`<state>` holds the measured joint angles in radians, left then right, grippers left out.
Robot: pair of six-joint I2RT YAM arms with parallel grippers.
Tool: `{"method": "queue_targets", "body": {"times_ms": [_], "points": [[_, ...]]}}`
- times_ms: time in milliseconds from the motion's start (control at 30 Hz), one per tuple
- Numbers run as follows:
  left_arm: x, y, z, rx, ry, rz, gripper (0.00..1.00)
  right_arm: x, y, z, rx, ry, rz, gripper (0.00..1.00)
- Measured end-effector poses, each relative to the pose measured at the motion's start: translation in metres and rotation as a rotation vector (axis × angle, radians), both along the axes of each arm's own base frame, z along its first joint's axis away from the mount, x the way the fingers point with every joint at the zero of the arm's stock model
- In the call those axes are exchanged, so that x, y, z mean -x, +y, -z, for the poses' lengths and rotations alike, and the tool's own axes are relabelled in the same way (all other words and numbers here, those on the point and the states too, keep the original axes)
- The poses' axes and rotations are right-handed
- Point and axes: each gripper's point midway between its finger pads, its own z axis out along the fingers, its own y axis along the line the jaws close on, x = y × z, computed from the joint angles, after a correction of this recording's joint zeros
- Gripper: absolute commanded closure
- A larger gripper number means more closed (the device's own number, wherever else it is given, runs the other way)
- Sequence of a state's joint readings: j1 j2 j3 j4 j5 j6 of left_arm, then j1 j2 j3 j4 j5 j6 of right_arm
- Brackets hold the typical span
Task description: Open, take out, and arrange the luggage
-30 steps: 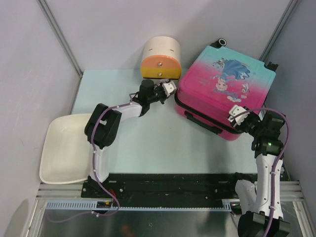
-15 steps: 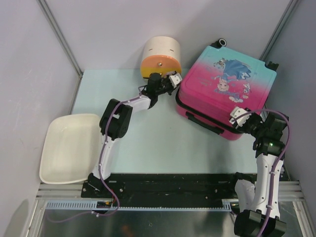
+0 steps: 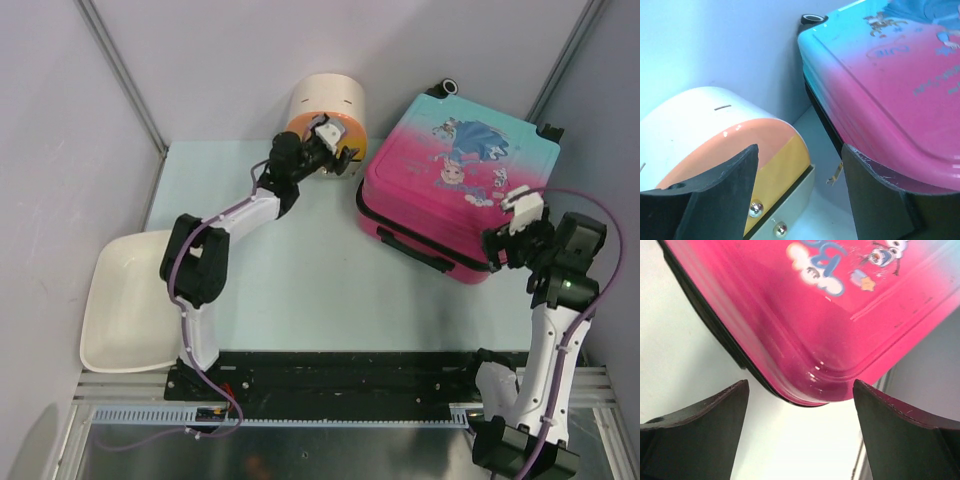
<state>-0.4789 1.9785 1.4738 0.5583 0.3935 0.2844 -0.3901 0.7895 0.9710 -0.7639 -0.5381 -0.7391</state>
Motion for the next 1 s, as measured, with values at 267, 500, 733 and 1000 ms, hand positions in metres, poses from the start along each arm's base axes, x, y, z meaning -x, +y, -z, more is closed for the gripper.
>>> {"method": "queue_targets", "body": {"times_ms": [267, 500, 733, 1000], "points": [[0.003, -0.01, -0.04, 0.107, 0.153, 0.03, 0.28, -0.017, -0.01, -0.048, -0.254, -0.032, 0.221, 0.07], [0.029, -0.045, -0.063, 0.218, 0.416, 0.195, 0.26, -0.026, -0.043, -0.037, -0.398, 0.022, 0.448, 0.07], [0.045, -0.063, -0.006, 0.265, 0.776, 0.185, 0.24, -0.023, -0.059, -0.045, -0.426, -0.003, 0.522, 0.07], [0.054, -0.071, 0.033, 0.245, 0.925, 0.166, 0.41, -0.019, -0.074, -0.055, -0.412, -0.036, 0.569, 0.07]]}}
